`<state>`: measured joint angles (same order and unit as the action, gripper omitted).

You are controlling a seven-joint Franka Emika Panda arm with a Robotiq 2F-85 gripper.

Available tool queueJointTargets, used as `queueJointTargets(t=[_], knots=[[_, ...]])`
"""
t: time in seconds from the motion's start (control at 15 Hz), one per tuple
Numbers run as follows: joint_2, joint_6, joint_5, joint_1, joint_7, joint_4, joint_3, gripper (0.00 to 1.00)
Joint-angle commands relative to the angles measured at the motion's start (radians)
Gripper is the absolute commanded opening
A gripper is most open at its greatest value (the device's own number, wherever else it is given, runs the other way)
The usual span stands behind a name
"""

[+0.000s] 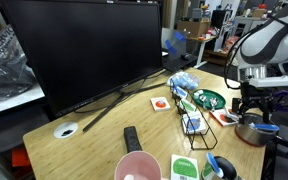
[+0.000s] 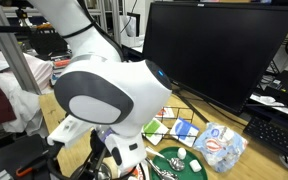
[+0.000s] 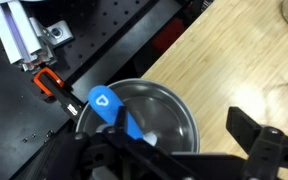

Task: Move the right silver bowl forward and to the left

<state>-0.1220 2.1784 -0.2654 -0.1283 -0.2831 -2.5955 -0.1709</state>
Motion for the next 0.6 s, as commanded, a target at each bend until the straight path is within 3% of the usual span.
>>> queueJointTargets(t=[0.0,0.53], knots=[[-0.036,0.015,-0.013,0.000,-0.032,0.036,0.011,1.00],[-0.111,0.010,-0.013,0.006,-0.019,0.126,0.023,1.00]])
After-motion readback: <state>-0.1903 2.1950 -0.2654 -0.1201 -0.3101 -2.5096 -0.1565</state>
